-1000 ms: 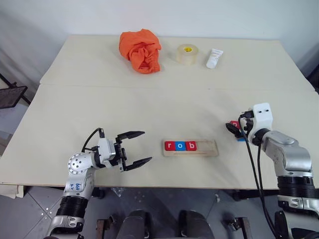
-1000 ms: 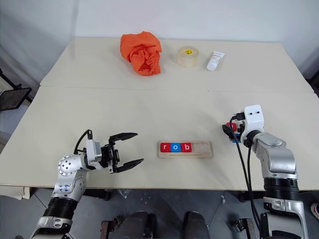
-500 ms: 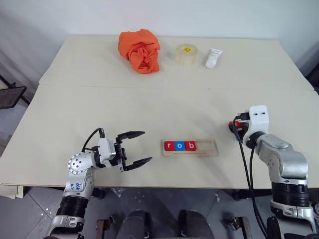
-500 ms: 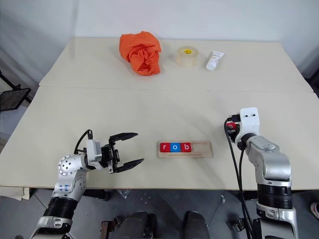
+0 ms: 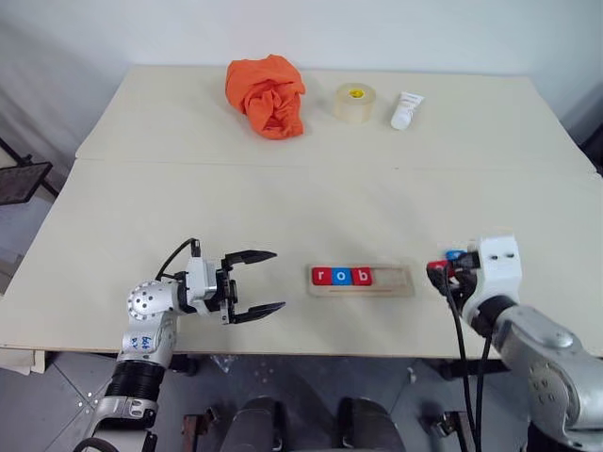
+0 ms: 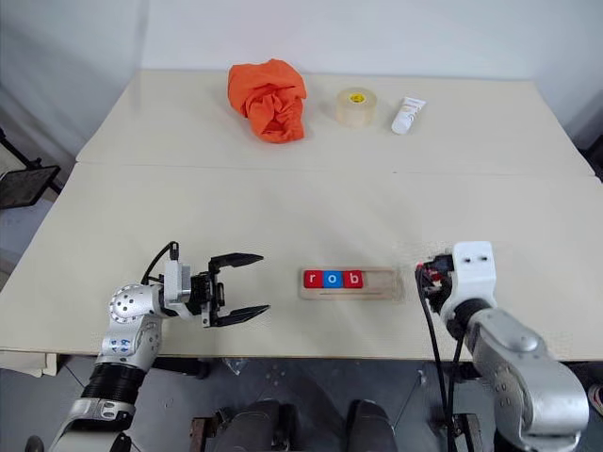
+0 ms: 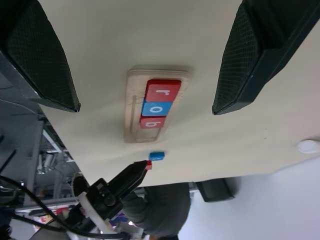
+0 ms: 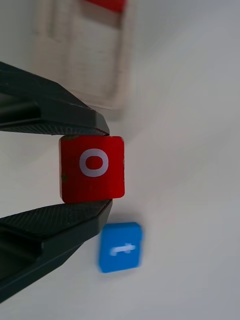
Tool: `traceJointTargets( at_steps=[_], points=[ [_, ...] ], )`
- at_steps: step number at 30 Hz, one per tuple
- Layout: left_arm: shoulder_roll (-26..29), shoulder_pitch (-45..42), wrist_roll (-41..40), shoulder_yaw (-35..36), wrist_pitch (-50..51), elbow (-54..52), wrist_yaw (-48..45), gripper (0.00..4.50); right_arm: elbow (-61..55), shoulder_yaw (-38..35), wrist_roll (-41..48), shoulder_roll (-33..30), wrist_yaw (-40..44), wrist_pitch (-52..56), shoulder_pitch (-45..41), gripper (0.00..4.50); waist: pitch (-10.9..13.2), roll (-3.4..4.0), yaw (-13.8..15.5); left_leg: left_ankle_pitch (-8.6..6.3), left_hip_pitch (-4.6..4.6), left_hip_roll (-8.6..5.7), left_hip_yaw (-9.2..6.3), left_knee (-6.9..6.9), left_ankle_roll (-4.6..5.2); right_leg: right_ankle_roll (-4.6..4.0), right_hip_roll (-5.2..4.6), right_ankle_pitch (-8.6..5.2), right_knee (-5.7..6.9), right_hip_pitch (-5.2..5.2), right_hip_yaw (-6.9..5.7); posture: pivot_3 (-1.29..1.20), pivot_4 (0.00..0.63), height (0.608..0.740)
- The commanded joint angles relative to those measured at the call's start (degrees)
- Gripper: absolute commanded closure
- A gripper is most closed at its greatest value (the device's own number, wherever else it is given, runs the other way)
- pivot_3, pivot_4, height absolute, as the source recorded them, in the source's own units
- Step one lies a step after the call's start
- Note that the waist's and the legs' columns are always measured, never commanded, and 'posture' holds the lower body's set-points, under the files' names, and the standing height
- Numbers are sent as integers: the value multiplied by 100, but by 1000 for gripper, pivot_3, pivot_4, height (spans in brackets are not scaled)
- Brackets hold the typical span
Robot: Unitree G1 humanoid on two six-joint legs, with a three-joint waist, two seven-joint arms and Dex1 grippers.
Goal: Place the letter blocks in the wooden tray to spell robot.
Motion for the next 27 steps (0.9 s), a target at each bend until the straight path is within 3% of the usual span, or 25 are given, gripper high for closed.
traceJointTargets(
  at_steps=[1, 15, 23, 27],
  points=[
    [106, -30, -199, 79, 108, -137, -179, 0, -365, -161, -2, 146, -111, 41, 201, 3039, 0, 0, -7, 0, 1, 0, 3, 0, 0, 0, 0, 0, 0, 0, 2, 0, 150, 740],
    [642, 298, -227, 274, 288, -258, -475, 0, 145, -87, -196, 155, -186, -444, 450, 3039, 0, 0, -85, 1, 7, -1, 6, -12, -1, -1, 1, -1, -2, -1, 8, 0, 150, 740],
    [659, 299, -179, 270, 282, -298, -437, 0, 303, -51, -237, 115, -175, -608, 439, 3039, 0, 0, -127, 1, 8, -1, 5, -15, -1, -1, 1, -1, -2, -1, 7, 0, 150, 740],
    [655, 275, -183, 263, 303, -305, -432, 0, 245, 19, -238, 111, -140, -665, 493, 1711, 0, 0, -125, 1, 8, -1, 5, -15, -1, -1, 1, -1, -2, -1, 7, 0, 150, 740]
  ],
)
